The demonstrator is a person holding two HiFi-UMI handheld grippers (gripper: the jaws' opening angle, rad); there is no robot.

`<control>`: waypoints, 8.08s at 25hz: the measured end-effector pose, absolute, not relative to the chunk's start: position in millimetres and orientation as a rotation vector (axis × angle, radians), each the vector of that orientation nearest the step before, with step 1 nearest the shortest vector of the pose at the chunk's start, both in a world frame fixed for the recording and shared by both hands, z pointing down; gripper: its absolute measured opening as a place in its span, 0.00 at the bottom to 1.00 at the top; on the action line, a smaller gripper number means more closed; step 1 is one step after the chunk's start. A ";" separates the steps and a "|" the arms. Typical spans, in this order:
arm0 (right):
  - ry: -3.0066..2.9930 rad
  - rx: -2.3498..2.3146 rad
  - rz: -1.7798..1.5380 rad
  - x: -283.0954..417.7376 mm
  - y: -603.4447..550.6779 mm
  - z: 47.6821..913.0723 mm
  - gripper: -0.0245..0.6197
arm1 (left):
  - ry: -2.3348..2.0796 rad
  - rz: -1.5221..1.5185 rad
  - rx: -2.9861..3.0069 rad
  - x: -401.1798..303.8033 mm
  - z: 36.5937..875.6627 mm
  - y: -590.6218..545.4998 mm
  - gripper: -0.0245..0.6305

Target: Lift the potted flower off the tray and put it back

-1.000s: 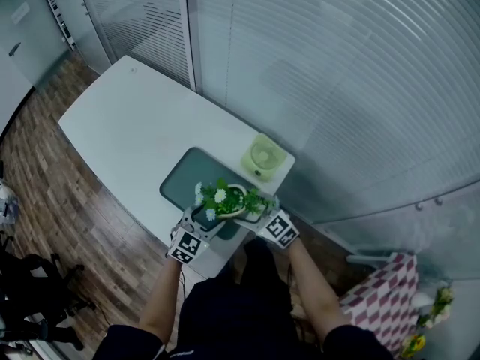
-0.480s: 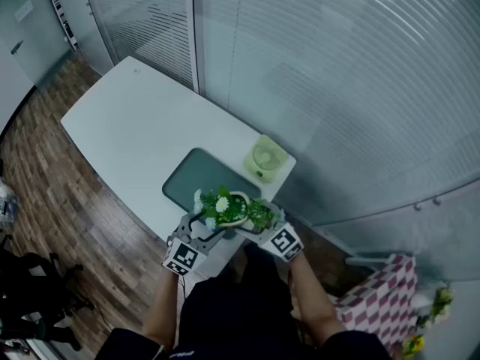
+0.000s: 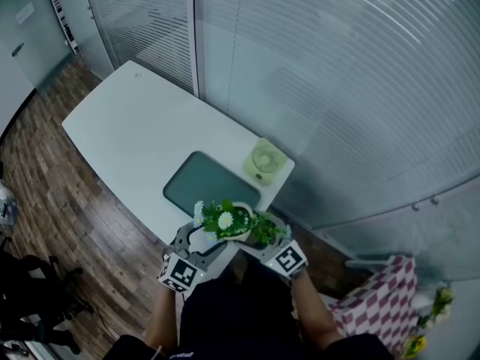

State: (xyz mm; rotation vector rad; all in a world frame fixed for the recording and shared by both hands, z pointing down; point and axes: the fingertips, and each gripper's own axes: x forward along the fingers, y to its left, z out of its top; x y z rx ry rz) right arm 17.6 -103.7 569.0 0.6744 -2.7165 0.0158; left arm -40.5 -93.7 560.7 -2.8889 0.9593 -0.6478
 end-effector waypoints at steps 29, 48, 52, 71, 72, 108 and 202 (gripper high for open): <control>-2.734 0.771 0.025 21.3 -92.7 548.2 0.61 | 0.873 -0.594 -2.912 -39.0 532.6 -90.0 0.47; -2.706 0.786 0.066 22.2 -111.3 580.2 0.61 | 0.847 -0.682 -2.908 -37.2 570.0 -109.3 0.47; -2.680 0.815 0.065 22.7 -122.9 593.9 0.61 | 0.834 -0.729 -2.912 -36.6 590.8 -119.8 0.47; -2.660 0.713 0.175 21.2 -149.7 650.4 0.61 | 0.952 -0.711 -2.998 -39.1 645.3 -143.4 0.47; -2.657 0.703 0.181 21.5 -151.5 655.0 0.61 | 0.957 -0.712 -3.009 -39.5 649.4 -145.0 0.47; -2.538 0.723 0.327 23.7 -203.2 743.8 0.61 | 1.028 -0.878 -3.012 -32.6 731.8 -193.3 0.47; -2.732 1.310 0.077 78.5 -110.3 540.3 0.04 | 1.390 -0.121 -2.829 -80.2 526.2 -107.2 0.05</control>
